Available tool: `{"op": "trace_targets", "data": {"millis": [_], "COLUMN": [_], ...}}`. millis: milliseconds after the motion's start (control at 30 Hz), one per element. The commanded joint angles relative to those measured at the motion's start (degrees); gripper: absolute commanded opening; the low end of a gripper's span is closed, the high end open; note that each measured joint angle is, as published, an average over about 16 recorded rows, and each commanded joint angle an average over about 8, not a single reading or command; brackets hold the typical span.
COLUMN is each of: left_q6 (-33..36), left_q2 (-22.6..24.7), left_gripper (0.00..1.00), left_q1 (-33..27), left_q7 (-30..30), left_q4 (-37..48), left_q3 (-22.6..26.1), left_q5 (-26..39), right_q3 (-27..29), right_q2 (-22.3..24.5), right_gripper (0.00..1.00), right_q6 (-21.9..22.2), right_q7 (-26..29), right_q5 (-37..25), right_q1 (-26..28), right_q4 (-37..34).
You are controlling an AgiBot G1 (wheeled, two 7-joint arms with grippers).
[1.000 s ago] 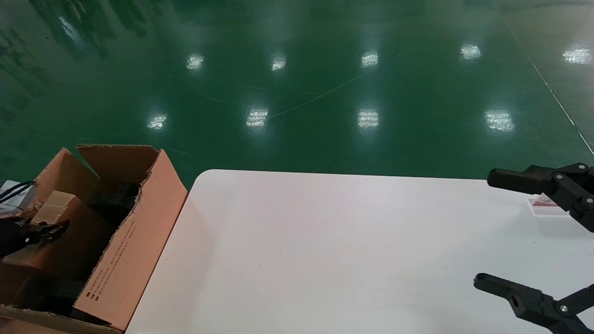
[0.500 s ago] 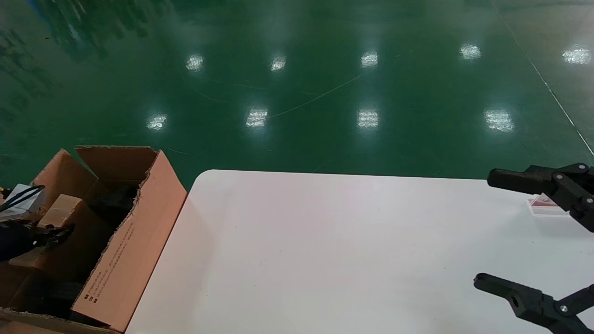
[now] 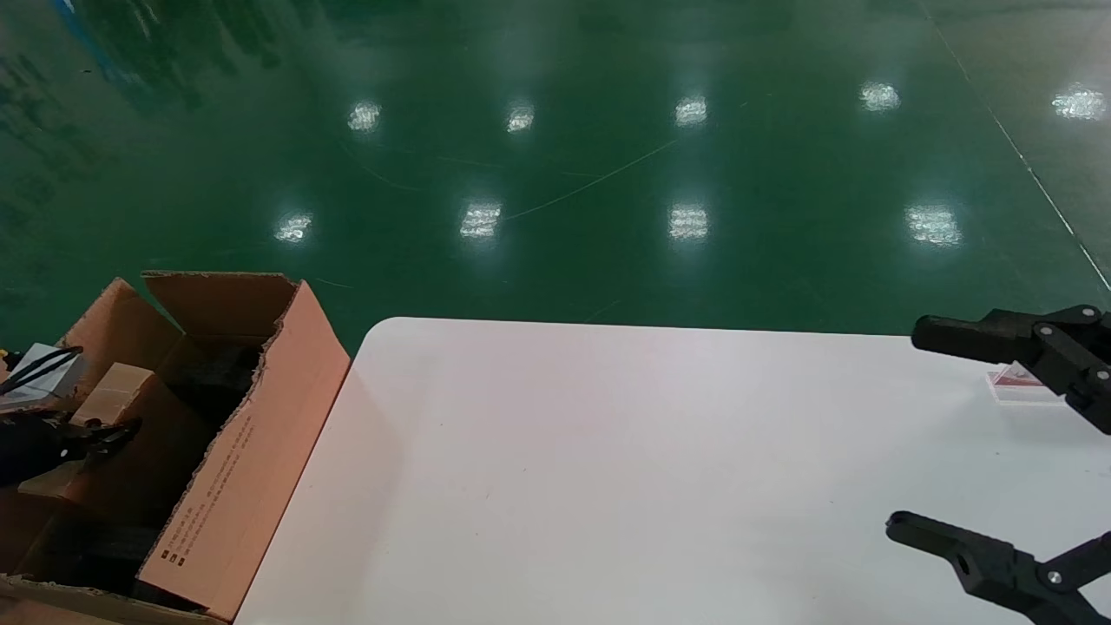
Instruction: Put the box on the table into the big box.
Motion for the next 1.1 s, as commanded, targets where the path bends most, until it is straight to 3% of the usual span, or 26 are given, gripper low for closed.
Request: {"op": "trace_targets", "data": {"millis": [33,867,1100], "left_q6": [0.07,1.04,4.73], "left_q2": [-0.33,-1.28,-1.11], "left_gripper": [1.0,1.0,1.0], "left_q1": [0.28,0.92,-1.32], "left_q7": [-0.68,-4.57,-3.91], "left_q4": [-0.67,-6.1,-7.86], "left_q3": [0.08,0.95,0.78], "left_q5": [0.2,1.85,1.96], "right_q3": [0.0,-0.01,-0.01], "right_q2": [0.0,0.0,0.0], "right_gripper": [1.0,1.0,1.0], "right_q6": [0.0,0.0,0.0], "right_q7": [0.0,0.0,0.0], "right_q5": [0.0,0.01,0.01], "right_q1": [0.0,0.0,0.0], "right_q4": [0.0,0.0,0.0]}}
